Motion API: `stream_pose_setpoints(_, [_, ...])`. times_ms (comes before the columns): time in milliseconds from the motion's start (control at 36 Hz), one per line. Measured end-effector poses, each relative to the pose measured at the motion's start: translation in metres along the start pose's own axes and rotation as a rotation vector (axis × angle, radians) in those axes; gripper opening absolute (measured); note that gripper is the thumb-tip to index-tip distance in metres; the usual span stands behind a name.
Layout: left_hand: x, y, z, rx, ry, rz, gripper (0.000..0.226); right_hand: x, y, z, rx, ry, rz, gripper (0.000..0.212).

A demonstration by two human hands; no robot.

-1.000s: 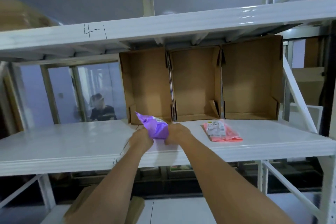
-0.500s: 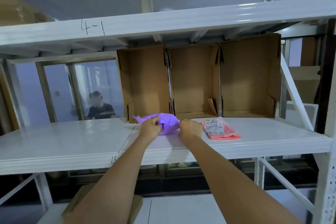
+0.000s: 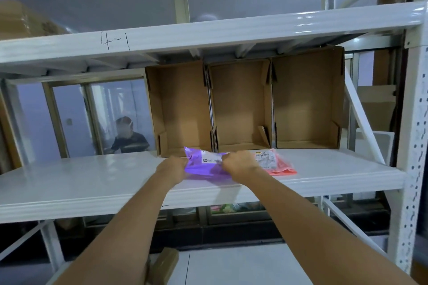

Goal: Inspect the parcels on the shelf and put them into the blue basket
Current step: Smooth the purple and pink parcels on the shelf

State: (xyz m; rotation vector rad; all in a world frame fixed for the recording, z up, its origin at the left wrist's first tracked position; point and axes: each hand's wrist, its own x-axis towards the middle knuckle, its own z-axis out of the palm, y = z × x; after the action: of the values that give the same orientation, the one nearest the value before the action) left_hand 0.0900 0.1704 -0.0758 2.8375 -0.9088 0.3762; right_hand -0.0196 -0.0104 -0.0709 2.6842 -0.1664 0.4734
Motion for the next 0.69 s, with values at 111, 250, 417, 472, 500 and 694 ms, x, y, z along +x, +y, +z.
stream_pose_setpoints(111, [-0.004, -0.002, -0.009, 0.027, 0.008, -0.071, 0.029, -0.006, 0.013, 0.001, 0.287, -0.080, 0.103, 0.016])
stream_pose_setpoints(250, [-0.010, -0.011, -0.016, -0.028, -0.095, -0.189, 0.029, -0.003, 0.031, 0.014, 0.576, -0.132, 0.329, 0.023])
stream_pose_setpoints(417, [-0.005, -0.003, -0.010, -0.920, -0.078, -0.510, 0.018, 0.019, 0.025, 0.031, 0.932, -0.100, 0.552, 0.023])
stream_pose_setpoints(472, [-0.003, 0.003, -0.004, -1.127, -0.138, -0.541, 0.017, 0.029, 0.017, 0.037, 1.002, -0.143, 0.573, 0.032])
stream_pose_setpoints(500, [-0.001, 0.007, -0.002, -1.214, -0.141, -0.560, 0.017, 0.034, 0.014, 0.041, 1.011, -0.164, 0.576, 0.039])
stream_pose_setpoints(694, [0.013, 0.010, -0.001, -1.599, -0.195, -0.639, 0.062, 0.043, 0.001, 0.052, 0.997, -0.173, 0.530, 0.042])
